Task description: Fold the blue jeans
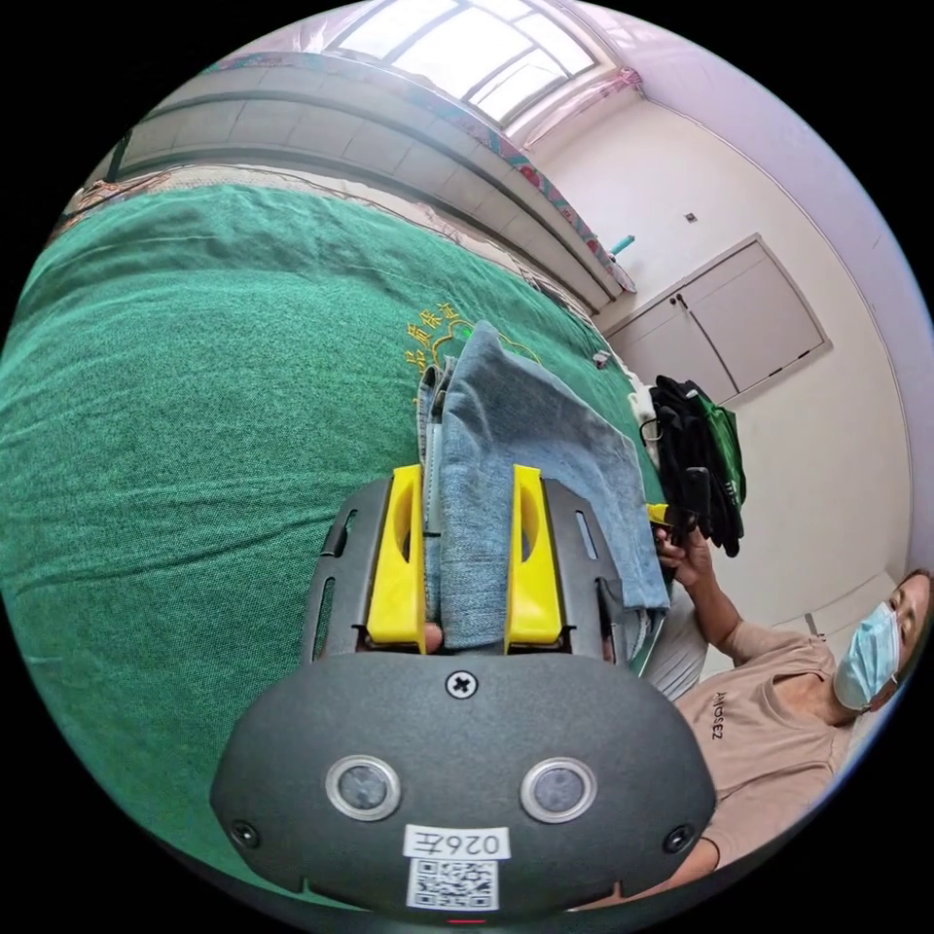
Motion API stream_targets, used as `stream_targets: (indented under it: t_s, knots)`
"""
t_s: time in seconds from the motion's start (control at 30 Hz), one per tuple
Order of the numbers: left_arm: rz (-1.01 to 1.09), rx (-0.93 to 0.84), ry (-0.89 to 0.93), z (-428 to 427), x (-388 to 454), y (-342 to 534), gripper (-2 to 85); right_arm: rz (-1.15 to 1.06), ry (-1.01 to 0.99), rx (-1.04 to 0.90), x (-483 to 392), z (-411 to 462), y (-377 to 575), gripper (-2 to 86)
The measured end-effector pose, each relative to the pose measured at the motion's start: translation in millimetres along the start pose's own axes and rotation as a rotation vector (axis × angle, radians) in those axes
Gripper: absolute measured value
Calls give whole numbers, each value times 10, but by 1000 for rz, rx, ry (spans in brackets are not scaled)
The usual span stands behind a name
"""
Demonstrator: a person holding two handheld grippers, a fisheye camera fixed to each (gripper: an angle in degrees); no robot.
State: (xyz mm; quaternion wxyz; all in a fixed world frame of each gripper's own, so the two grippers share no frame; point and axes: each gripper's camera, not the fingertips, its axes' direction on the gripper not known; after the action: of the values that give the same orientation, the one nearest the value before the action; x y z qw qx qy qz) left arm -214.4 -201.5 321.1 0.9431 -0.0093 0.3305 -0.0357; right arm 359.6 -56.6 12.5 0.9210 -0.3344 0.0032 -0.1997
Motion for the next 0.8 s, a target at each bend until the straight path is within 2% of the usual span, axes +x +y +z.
stream_targets:
  t_s: [0.1,0.2,0.33,0.4,0.5,0.63,0.8]
  knots:
    - [-16,4,2,56,-49,-38,110,-28,39,-7,-43,174,-34,78]
    - [-36,-14,58,114,-86,-56,96,-99,155,-46,-159,318,-78,25]
    - [-4,-236,316,418,-73,-77,78,-253,246,-106,-300,4,-159,-5]
    - [-4,-200,326,498,-30,-89,71,-259,275,-150,-203,-203,-134,-2]
    - [-14,-101,287,588,5,-156,78,-154,240,-167,145,-385,-50,27]
    - [5,-159,314,934,153,-223,107,-55,76,-170,544,-446,43,81]
    - [61,-172,229,1143,467,-241,119,-17,-23,-214,798,-192,164,94]
